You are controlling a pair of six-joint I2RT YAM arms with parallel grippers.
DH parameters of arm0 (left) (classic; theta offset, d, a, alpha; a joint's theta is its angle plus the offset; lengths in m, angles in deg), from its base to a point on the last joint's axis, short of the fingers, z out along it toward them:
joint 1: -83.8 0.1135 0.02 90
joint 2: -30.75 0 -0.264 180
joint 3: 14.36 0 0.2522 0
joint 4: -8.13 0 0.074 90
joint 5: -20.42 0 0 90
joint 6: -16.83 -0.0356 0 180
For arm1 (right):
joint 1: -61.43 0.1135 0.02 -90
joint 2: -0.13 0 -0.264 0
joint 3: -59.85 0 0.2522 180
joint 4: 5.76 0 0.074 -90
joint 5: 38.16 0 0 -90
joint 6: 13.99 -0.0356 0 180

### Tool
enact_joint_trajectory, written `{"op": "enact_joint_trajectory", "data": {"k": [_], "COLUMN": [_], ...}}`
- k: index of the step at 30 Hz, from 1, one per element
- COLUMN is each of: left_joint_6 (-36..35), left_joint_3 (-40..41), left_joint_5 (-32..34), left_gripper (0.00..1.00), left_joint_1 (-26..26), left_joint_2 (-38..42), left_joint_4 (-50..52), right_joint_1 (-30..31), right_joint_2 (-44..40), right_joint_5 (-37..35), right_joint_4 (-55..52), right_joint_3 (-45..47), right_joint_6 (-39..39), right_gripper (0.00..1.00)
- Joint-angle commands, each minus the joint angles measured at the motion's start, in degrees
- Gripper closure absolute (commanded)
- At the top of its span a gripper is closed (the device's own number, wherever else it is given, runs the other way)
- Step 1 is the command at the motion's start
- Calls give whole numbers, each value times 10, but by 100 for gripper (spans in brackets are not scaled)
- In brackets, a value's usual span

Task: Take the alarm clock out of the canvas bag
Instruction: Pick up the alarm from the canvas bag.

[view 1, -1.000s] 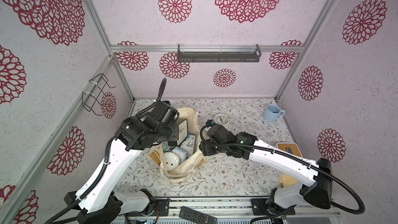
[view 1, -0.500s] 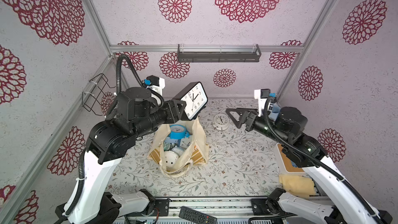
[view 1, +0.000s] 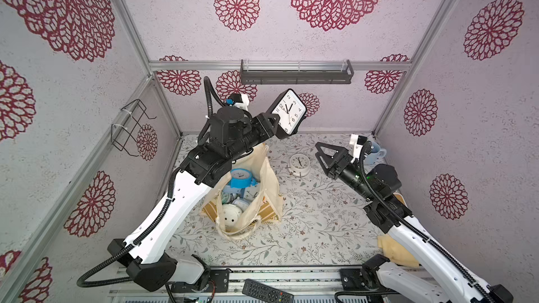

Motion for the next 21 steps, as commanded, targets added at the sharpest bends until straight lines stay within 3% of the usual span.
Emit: {"op": "enact_joint_trajectory", "data": {"k": [1,14,21], "left_joint_6": [72,139,156], "left_joint_3": [18,77,91], "left_joint_5": [-2,-12,-14], "left_gripper": [69,70,71], "left_joint_1": [5,4,4], "left_joint_2": [14,23,20], "left_joint_4": [-130,-193,-213], "right_joint_1": [-2,5,15], "right_joint_2": [38,171,226], "right_joint_5": [15,53,57], "right_joint_4": [140,211,262], "right_joint_3": [-29,-116,-132], "right_joint_6": [-35,-73,-111], "right_gripper": [2,6,19]}}
